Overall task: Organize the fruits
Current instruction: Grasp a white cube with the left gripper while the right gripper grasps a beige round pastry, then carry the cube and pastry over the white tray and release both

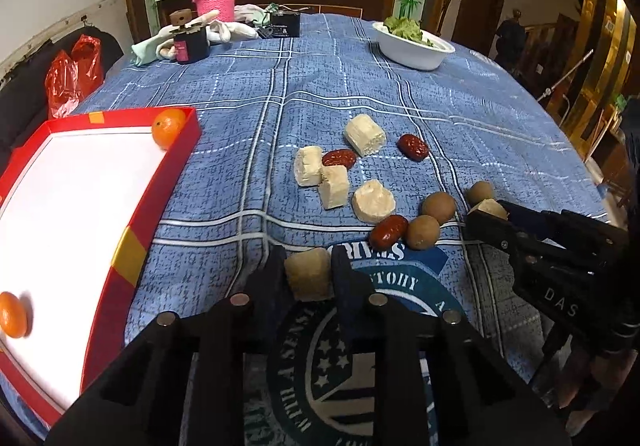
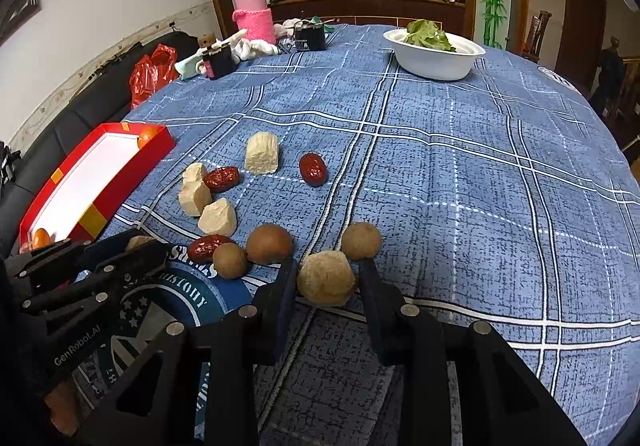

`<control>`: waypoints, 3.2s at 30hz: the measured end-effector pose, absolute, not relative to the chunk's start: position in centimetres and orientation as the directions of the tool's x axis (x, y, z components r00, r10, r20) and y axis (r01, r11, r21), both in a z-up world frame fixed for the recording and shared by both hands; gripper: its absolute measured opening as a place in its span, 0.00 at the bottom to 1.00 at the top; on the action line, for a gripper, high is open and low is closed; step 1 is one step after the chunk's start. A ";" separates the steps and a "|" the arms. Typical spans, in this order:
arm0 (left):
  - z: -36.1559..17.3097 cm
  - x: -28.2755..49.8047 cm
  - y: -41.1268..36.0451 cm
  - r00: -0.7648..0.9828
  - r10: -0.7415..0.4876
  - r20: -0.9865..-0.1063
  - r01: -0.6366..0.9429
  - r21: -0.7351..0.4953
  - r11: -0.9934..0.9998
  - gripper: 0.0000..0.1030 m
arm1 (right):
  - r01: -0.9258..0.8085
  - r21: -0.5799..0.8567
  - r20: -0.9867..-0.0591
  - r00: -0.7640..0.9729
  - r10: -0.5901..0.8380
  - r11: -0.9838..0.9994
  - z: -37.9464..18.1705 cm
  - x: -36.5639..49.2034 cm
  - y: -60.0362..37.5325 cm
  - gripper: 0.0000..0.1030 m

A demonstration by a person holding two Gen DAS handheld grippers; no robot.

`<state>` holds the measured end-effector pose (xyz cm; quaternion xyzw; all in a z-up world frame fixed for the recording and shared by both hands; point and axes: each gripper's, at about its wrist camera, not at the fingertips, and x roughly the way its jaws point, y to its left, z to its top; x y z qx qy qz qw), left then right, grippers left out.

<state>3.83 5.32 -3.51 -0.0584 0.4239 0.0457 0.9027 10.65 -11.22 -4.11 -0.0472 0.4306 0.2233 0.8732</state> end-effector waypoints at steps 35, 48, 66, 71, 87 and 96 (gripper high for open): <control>0.4 -2.9 21.6 0.670 0.303 -0.678 -0.537 -0.161 0.828 0.18 | -0.725 0.191 -0.671 0.395 0.627 0.662 1.3 7.7 9.9 0.31; -0.5 -2.7 23.5 0.631 0.324 -0.705 -0.578 -0.148 0.803 0.18 | -0.741 0.197 -0.696 0.355 0.624 0.642 -0.6 8.5 13.3 0.31; -0.4 -1.4 23.9 0.559 0.372 -0.741 -0.621 -0.077 0.780 0.18 | -0.741 0.254 -0.662 0.335 0.671 0.621 -1.0 8.8 13.1 0.31; -0.7 -1.1 24.2 0.548 0.360 -0.755 -0.623 -0.081 0.778 0.18 | -0.745 0.240 -0.675 0.333 0.659 0.622 -1.2 8.9 13.4 0.31; -1.3 -0.9 25.6 0.536 0.341 -0.772 -0.633 -0.101 0.768 0.19 | -0.740 0.203 -0.716 0.335 0.612 0.642 -2.0 9.2 15.0 0.31; -1.7 -0.7 26.1 0.513 0.335 -0.790 -0.649 -0.102 0.754 0.19 | -0.732 0.192 -0.735 0.334 0.590 0.654 -2.3 9.5 15.5 0.31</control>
